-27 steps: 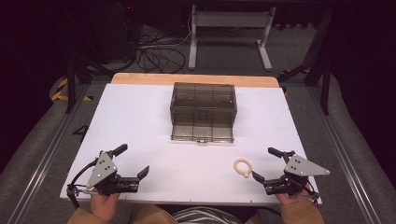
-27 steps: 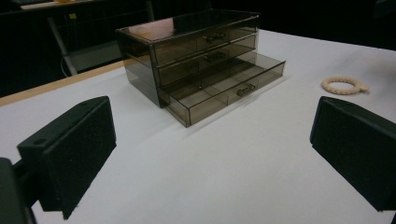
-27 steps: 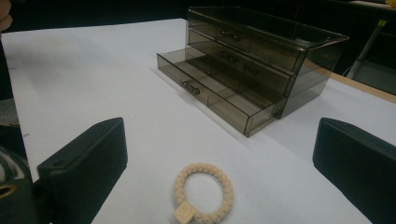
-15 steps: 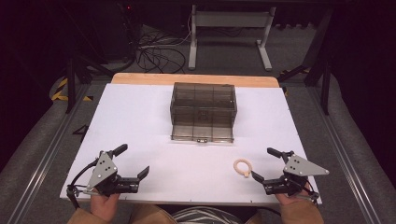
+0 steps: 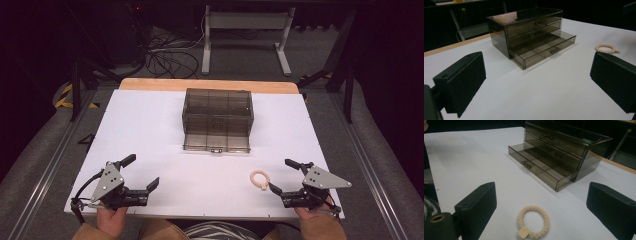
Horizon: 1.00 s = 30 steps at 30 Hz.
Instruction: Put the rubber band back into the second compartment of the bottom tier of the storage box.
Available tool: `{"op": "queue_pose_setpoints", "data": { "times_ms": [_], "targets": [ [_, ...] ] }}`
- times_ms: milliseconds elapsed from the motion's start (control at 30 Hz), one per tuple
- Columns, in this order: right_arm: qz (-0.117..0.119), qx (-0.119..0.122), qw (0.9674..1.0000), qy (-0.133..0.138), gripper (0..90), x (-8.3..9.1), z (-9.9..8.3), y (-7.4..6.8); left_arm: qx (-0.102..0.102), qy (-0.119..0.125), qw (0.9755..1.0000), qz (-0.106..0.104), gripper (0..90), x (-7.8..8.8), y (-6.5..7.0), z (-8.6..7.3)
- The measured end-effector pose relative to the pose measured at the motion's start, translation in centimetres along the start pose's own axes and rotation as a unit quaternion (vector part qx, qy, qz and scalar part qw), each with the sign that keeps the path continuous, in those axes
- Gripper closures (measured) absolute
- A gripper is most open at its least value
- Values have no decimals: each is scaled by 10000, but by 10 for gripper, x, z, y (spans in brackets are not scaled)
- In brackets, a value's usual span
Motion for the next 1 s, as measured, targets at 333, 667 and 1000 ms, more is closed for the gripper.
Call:
{"op": "queue_pose_setpoints", "data": {
  "times_ms": [333, 667, 1000],
  "targets": [
    [-69, -35, 9999, -94, 116, -4, 4, 2, -65, -38, 10000, 39, 8, -1, 0, 0],
    [-141, -81, 9997, -153, 120, -12, 14, 11, -76, -68, 9999, 32, 8, -1, 0, -1],
    [-131, -106, 9995, -278, 119, -25, 21, 20, -66, -56, 10000, 34, 8, -2, 0, -1]
  ]
}}
Point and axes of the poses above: each handheld gripper's, and its own axes: x roughly backward along the jaws, z roughly out of its top, y roughly to its right, the point moved 3 cm from there along -x, roughly forward along the jaws, and after that the axes turned 5 degrees about y, right-handed, at the moved point
